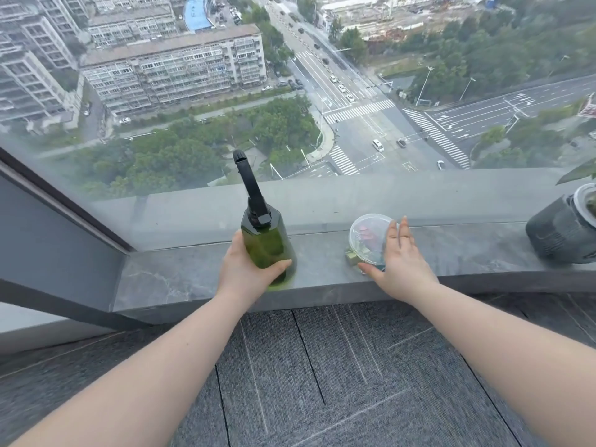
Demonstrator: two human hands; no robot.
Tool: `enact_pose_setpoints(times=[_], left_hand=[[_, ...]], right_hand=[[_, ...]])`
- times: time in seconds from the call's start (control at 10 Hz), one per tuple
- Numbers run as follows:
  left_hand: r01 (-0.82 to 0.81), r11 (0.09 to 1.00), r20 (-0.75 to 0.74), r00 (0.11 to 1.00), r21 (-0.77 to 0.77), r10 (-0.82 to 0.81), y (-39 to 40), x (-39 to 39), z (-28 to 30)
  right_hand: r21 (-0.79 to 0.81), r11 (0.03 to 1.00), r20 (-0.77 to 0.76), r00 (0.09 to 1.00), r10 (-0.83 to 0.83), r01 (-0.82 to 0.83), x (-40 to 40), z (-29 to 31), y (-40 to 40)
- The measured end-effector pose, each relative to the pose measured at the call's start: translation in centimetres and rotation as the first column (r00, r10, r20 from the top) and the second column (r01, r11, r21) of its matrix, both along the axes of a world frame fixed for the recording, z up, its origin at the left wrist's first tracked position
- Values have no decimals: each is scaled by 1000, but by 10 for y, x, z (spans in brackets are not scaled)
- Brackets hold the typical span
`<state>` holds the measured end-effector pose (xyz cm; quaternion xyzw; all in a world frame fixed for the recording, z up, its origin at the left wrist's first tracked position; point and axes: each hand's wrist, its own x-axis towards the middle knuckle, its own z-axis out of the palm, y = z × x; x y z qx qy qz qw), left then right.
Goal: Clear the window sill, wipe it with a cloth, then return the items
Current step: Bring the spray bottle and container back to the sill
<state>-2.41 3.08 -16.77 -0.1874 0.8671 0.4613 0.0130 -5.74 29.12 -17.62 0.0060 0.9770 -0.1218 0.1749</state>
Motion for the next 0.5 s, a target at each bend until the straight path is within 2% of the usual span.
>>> enact_pose_setpoints(times=[0.1, 0.3, 0.5], left_hand=[[21, 999, 8, 1000, -31, -21, -3, 3, 2], [57, 995, 145, 988, -80, -45, -12, 20, 4], [60, 991, 144, 989, -116, -43, -13, 32, 11]], right_hand=[[-8, 1000, -32, 999, -19, 18, 1, 1, 5], [50, 999, 6, 1000, -19, 19, 11, 18, 14], [133, 990, 28, 999, 36, -39, 30, 39, 22]])
